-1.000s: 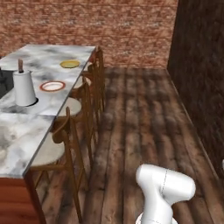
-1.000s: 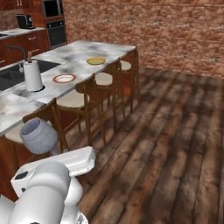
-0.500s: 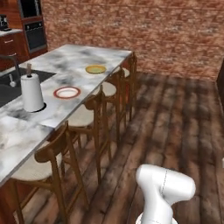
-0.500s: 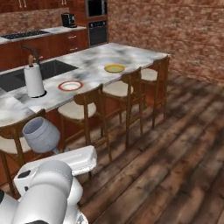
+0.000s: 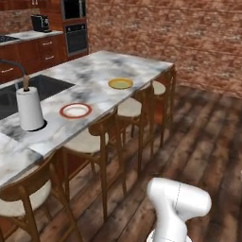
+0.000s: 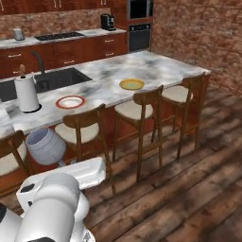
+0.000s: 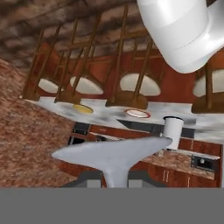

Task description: Retrieve the wine glasses from the counter and place one next to each plate.

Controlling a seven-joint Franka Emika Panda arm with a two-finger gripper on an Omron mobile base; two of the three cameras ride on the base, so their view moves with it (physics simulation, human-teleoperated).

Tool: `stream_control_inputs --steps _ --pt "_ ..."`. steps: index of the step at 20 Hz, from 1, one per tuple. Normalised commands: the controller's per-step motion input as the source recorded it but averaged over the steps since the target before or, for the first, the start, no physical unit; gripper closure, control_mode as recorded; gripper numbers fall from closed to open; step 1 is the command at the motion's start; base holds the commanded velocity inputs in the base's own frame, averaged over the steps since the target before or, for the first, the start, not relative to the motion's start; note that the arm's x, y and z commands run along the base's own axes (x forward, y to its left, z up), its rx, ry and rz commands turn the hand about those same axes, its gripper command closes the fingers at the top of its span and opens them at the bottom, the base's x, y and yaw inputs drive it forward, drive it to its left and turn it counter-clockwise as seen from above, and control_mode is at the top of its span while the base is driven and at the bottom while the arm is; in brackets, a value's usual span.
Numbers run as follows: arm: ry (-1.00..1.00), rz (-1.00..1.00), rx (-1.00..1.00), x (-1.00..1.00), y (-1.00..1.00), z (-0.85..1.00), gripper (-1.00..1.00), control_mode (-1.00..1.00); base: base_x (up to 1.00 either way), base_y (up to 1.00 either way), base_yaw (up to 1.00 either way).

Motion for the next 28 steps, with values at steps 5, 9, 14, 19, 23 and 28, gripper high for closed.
stream_control_inputs --steps 5,9,14,19,23,28 --pt "0.0 0.0 0.0 0.0 0.0 0.0 1.0 1.0 0.89 -1.0 0.43" --pt "0.0 0.0 0.0 0.0 0.0 0.0 1.0 1.0 0.91 -0.91 0.51" --pt "0.0 0.0 0.0 0.0 0.0 0.0 1.0 1.0 1.0 -0.63 0.61" --pt "0.0 0.0 0.0 0.0 0.0 0.0 1.0 1.0 1.0 -0.33 0.7" --pt "0.0 0.0 0.0 0.0 0.0 0.0 1.0 1.0 1.0 -0.1 0.54" --pt "0.0 0.0 0.0 0.0 0.0 0.0 1.0 1.0 1.0 -0.14 0.45"
